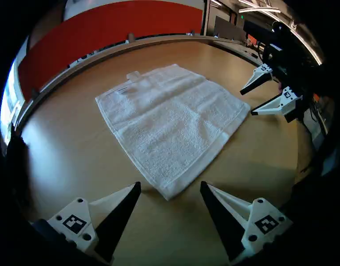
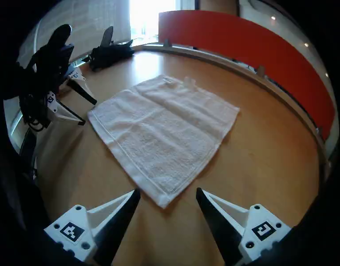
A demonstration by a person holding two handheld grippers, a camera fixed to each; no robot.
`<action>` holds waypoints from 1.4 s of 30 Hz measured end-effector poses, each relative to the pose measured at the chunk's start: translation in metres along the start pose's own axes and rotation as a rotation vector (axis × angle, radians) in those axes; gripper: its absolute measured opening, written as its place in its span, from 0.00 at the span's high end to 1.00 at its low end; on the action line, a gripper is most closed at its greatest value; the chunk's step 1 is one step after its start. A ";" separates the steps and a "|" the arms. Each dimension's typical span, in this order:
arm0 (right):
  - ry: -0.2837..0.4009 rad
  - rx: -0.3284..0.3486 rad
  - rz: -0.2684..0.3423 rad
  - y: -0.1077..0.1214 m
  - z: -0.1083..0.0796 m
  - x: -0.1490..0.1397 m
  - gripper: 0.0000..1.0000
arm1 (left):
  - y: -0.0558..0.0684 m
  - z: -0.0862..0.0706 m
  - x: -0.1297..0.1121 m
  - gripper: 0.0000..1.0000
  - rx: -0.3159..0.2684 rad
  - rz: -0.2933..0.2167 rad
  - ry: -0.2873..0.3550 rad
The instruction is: Fold towel
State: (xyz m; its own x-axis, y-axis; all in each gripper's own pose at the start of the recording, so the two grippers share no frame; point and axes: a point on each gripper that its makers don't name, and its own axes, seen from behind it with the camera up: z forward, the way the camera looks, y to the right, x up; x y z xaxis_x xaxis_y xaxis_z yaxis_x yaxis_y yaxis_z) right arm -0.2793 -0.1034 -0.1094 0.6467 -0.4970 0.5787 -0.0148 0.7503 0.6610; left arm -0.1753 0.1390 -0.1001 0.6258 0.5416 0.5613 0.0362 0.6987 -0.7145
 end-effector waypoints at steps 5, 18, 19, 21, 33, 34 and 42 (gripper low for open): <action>-0.011 0.013 -0.002 0.001 0.001 -0.003 0.06 | 0.004 0.003 -0.001 0.04 -0.008 0.011 -0.013; -0.028 0.022 -0.015 0.003 0.005 -0.006 0.30 | -0.001 0.004 -0.002 0.16 0.028 0.007 -0.024; -0.028 0.023 -0.017 0.002 0.005 -0.006 0.33 | -0.001 0.004 -0.002 0.17 0.032 0.008 -0.027; -0.028 0.026 -0.023 0.001 0.005 -0.006 0.39 | -0.002 0.004 -0.002 0.19 0.037 0.009 -0.031; -0.032 0.044 -0.044 -0.007 0.007 -0.004 0.69 | 0.001 0.004 -0.002 0.54 0.047 0.004 -0.043; -0.032 0.043 -0.043 -0.007 0.008 -0.004 0.72 | 0.001 0.004 -0.002 0.60 0.048 0.004 -0.044; -0.028 0.041 -0.023 -0.009 0.003 -0.001 0.88 | 0.005 0.003 -0.001 0.87 0.055 -0.008 -0.049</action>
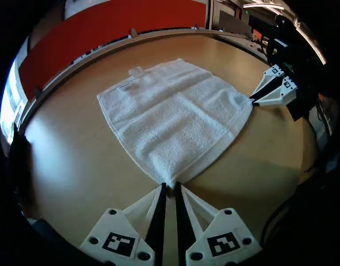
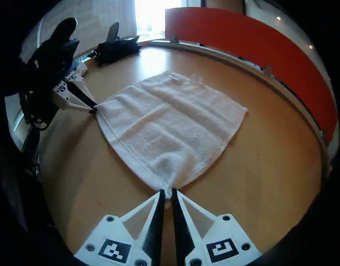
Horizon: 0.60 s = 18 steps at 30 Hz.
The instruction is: Fold towel
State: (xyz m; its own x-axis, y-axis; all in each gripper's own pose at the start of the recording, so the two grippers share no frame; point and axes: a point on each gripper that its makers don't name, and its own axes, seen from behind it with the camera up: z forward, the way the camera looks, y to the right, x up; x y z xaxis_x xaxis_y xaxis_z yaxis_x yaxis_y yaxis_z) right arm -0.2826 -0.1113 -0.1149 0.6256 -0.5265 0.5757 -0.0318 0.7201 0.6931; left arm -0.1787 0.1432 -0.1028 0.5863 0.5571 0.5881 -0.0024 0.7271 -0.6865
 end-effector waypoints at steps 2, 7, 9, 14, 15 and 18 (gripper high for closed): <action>0.001 -0.001 0.002 0.000 -0.001 0.001 0.89 | 0.000 0.000 0.001 0.88 -0.002 -0.008 -0.001; 0.021 -0.006 0.012 0.001 -0.007 0.007 0.89 | 0.003 -0.004 0.002 0.88 -0.015 -0.029 0.003; 0.030 -0.007 0.017 0.002 -0.010 0.010 0.89 | 0.004 -0.008 0.005 0.88 -0.014 -0.035 0.010; 0.062 -0.015 0.019 0.005 -0.022 0.022 0.89 | 0.003 -0.021 0.017 0.88 -0.008 -0.055 0.036; 0.069 -0.017 0.017 0.006 -0.025 0.025 0.89 | 0.002 -0.025 0.019 0.88 -0.006 -0.060 0.041; 0.092 -0.023 0.010 0.008 -0.035 0.036 0.89 | 0.000 -0.035 0.028 0.88 -0.002 -0.073 0.055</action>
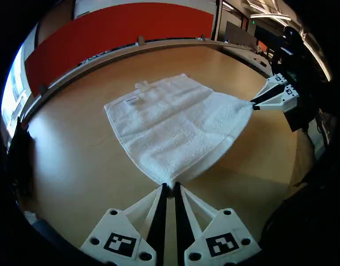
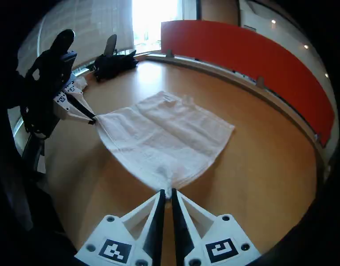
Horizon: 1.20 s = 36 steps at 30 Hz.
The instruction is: Fold towel
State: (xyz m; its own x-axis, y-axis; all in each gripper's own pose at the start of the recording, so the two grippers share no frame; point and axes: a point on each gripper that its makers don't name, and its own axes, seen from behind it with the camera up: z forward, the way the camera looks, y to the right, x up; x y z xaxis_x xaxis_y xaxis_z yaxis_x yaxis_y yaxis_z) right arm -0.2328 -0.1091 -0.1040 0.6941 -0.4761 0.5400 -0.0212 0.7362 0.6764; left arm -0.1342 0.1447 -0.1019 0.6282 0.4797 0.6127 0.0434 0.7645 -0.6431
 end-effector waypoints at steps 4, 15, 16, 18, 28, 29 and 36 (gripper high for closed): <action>0.029 -0.003 -0.007 0.001 -0.013 0.015 0.89 | 0.000 -0.013 0.009 0.88 0.003 -0.013 0.008; 0.087 -0.005 -0.004 -0.003 -0.048 0.045 0.89 | 0.011 -0.051 0.022 0.88 -0.012 -0.041 -0.009; 0.090 -0.006 -0.003 -0.004 -0.052 0.047 0.89 | 0.013 -0.055 0.023 0.88 -0.015 -0.046 -0.010; 0.097 -0.006 -0.001 -0.006 -0.058 0.050 0.89 | 0.017 -0.062 0.025 0.88 -0.021 -0.057 -0.013; 0.105 -0.008 0.002 -0.009 -0.079 0.054 0.89 | 0.030 -0.082 0.032 0.88 -0.051 -0.091 -0.015; 0.104 -0.008 0.002 -0.010 -0.080 0.053 0.89 | 0.030 -0.082 0.031 0.88 -0.052 -0.091 -0.017; 0.096 -0.008 -0.006 -0.009 -0.078 0.054 0.89 | 0.030 -0.078 0.031 0.88 -0.045 -0.087 -0.026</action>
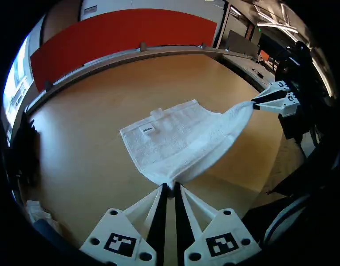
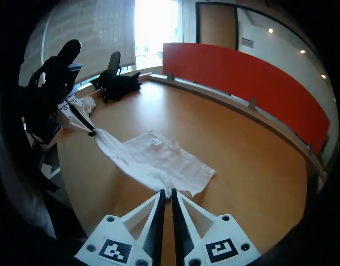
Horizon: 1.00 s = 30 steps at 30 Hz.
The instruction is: Fold towel
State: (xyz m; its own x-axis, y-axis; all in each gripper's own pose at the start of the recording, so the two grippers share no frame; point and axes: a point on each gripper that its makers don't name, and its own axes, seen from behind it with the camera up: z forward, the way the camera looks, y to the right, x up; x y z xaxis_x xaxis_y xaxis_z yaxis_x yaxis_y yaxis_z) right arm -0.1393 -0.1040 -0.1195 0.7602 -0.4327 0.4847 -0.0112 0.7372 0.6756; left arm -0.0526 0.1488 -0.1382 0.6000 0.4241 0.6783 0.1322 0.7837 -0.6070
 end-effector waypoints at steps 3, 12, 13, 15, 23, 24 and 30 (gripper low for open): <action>-0.005 0.000 -0.008 0.003 0.003 0.002 0.89 | -0.002 0.003 0.003 0.88 -0.002 -0.010 -0.008; -0.035 0.017 -0.027 0.020 0.024 0.008 0.89 | -0.022 0.020 0.021 0.88 0.002 -0.040 -0.016; -0.037 0.018 -0.028 0.023 0.027 0.009 0.89 | -0.024 0.022 0.023 0.88 0.002 -0.040 -0.017; -0.042 0.017 -0.029 0.029 0.034 0.010 0.89 | -0.030 0.027 0.028 0.88 0.005 -0.038 -0.018; -0.064 -0.001 -0.040 0.052 0.059 0.014 0.89 | -0.049 0.051 0.045 0.88 0.015 -0.026 -0.029; -0.066 -0.001 -0.037 0.053 0.062 0.013 0.89 | -0.051 0.054 0.046 0.88 0.016 -0.026 -0.031; -0.081 0.000 -0.022 0.059 0.072 0.009 0.89 | -0.059 0.068 0.045 0.88 0.014 -0.030 -0.046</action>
State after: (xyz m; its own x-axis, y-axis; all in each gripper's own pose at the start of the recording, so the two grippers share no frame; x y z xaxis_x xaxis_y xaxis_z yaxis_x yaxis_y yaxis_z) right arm -0.1804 -0.1013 -0.0352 0.7049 -0.4895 0.5133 0.0047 0.7268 0.6868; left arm -0.0866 0.1529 -0.0436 0.5588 0.4208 0.7146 0.1381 0.8024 -0.5805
